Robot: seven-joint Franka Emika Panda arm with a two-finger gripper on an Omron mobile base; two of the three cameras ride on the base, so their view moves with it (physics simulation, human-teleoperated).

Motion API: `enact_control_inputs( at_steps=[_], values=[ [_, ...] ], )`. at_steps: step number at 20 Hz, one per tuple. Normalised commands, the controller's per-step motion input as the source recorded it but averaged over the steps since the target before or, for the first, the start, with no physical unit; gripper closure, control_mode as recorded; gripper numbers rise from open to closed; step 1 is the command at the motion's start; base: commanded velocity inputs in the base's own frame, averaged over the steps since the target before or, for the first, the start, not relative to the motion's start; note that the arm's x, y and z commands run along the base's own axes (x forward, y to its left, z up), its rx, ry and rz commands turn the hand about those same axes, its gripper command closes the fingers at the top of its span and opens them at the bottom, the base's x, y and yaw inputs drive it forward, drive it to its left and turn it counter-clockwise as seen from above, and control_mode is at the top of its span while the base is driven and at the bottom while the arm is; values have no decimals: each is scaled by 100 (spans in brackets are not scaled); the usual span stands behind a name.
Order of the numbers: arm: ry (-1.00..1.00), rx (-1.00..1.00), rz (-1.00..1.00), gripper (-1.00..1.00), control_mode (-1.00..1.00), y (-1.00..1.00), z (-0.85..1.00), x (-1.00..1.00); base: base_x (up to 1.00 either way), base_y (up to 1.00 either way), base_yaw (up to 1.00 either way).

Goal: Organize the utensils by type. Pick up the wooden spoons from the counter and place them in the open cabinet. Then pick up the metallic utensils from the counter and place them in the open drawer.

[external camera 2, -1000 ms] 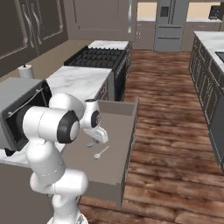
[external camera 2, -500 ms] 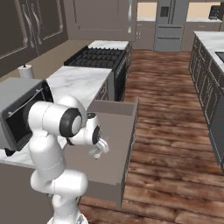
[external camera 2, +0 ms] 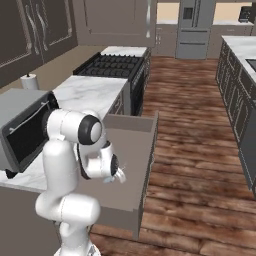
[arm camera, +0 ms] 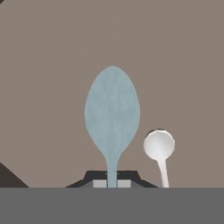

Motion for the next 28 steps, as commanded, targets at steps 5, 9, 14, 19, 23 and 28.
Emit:
enact_control_inputs(
  at_steps=[5,9,14,19,23,28],
  values=[
    [2,0,-5,100,-100,0,-37,20,0,0,0],
    [2,0,-6,100,-100,0,-38,17,0,0,0],
    [2,0,-7,100,-100,0,-34,15,0,0,0],
    [5,0,-6,100,-100,0,-29,19,0,0,0],
    [6,0,-5,100,-100,-3,-29,13,0,0,0],
    [4,0,-1,-100,-100,-14,-11,14,0,0,0]
  ],
)
